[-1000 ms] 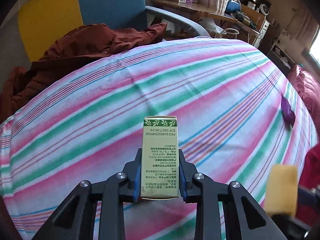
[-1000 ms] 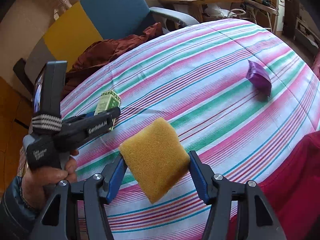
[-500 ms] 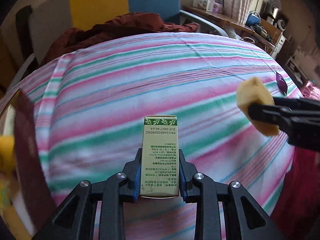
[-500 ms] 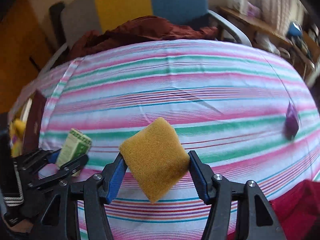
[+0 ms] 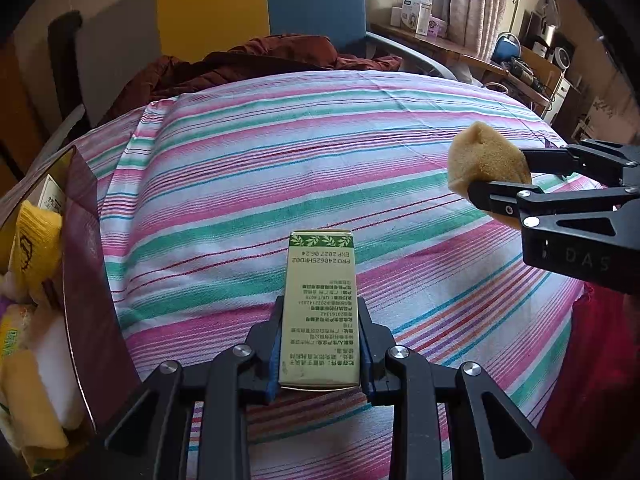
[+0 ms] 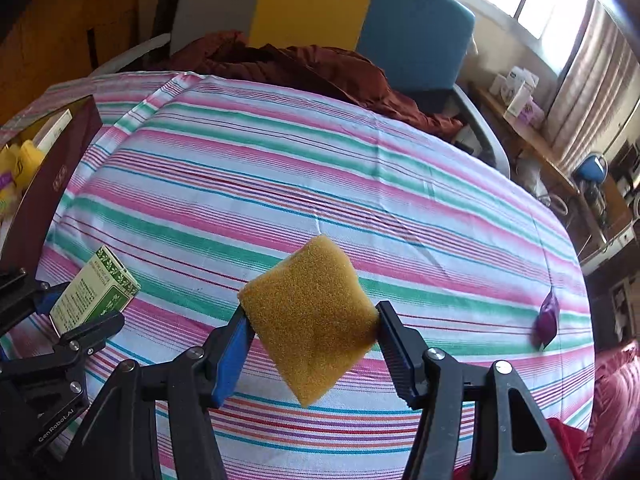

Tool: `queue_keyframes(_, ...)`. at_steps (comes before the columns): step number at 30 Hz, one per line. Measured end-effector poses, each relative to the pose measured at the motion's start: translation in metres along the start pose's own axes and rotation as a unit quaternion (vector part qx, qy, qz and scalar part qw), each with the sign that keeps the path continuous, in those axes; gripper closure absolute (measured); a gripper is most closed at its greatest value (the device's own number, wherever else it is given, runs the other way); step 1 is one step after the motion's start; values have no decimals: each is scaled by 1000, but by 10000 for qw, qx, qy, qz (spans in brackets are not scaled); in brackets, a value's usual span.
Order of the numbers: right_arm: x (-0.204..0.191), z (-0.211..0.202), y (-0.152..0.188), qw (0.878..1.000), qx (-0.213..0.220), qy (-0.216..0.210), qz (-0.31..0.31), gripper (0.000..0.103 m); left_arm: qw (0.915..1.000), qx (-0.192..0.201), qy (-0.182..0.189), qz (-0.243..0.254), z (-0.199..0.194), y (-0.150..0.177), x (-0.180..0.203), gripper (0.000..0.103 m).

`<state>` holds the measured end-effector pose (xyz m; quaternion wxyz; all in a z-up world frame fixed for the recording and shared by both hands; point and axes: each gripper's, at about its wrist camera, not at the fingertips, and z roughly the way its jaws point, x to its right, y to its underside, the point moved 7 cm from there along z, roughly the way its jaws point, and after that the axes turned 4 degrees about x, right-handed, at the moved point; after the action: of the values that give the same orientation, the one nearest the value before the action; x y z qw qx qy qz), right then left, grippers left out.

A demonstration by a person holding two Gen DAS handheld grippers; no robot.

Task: Organize objects
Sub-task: 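Carry the tan sponge and green-and-white box over the gold tray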

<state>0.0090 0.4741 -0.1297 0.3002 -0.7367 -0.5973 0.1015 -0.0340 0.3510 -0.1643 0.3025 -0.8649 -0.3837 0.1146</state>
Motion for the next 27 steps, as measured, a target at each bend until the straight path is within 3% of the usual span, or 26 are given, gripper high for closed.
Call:
queue_keyframes(13,0,4,-1,9991,-16,378,-170,42,9999,20,22,102,-11,1,2,73)
queue_keyframes(21,-3,7,1,9992,-73,341,-192,42,9964,843,-77,78,-77,-29,-7,73)
queue_keyframes(27,-1,9,2,9993,-103,336,-140,42,9926,1176,-302,-60,-109,-31,-34,73)
